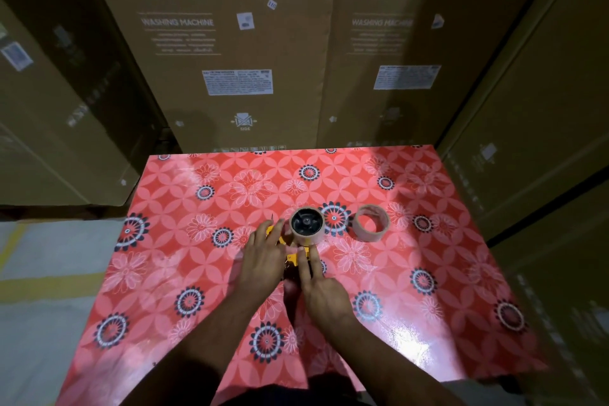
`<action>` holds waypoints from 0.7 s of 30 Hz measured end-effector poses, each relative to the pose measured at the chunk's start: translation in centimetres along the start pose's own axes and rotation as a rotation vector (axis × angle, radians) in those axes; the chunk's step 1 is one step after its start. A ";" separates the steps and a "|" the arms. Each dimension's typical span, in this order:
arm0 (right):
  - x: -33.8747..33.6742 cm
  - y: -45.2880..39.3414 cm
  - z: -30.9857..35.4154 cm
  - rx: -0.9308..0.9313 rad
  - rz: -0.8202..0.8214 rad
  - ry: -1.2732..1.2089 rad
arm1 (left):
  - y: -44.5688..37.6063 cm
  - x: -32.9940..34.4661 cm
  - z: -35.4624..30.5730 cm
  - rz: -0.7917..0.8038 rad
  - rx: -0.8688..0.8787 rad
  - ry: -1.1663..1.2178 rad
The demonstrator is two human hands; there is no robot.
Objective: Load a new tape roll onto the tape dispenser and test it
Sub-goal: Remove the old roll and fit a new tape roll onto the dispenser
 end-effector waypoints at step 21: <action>-1.1 -1.7 -1.0 -0.050 -0.006 0.131 | 7.5 -0.6 10.5 -0.180 -0.108 -0.089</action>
Point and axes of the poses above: each hand's wrist, its own y-axis away from the middle knuckle, its own x-axis out of the palm, z = x × y, the point moved 5 cm from there along -y, towards the middle knuckle, and after that the axes turned 7 degrees about -z, right-handed, at the moved point
